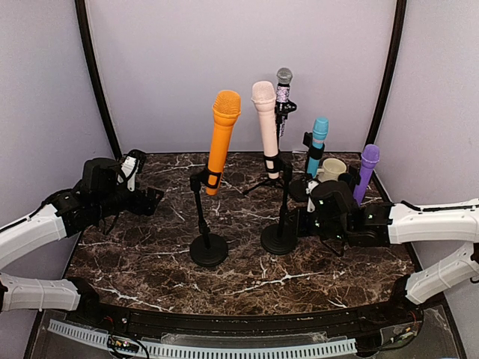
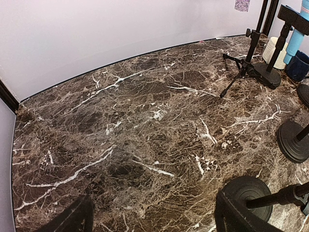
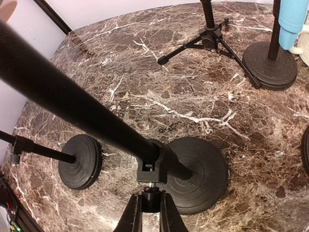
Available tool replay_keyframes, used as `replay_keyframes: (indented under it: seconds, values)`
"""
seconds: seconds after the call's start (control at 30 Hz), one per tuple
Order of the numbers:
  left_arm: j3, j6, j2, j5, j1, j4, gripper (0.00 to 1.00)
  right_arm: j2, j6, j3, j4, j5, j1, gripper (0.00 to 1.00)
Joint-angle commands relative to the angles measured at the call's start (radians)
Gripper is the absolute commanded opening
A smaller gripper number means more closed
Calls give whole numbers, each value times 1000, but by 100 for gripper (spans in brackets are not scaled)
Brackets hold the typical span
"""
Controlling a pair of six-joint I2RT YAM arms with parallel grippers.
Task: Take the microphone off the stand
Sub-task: Unscrew the knob on the stand of the microphone stand.
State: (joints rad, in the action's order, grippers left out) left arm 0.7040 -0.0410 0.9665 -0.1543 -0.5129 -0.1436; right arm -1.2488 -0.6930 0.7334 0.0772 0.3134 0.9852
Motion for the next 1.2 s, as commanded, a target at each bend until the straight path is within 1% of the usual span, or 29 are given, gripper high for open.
replay_keyframes:
  seconds: [0.0,0.03,0.17,0.43,0.73,1.0,1.17]
  values:
    - [8,2,-15,-2,8,2,89,-15,8,21,13,49,18,2]
    - [9,2,-15,-1,8,4,89,-16,9,21,22,59,21,0]
    - [9,3,-14,-1,8,4,89,-28,11,22,46,123,43,0]
    - [9,2,-9,-3,8,4,89,-94,0,58,101,307,120,0]
    - [10,4,-5,1,8,5,89,-216,-66,165,253,499,188,0]
    - [8,1,-9,8,8,6,89,-296,-140,227,345,617,246,0]
    - [6,0,-6,6,8,3,89,-358,-153,267,386,651,273,0]
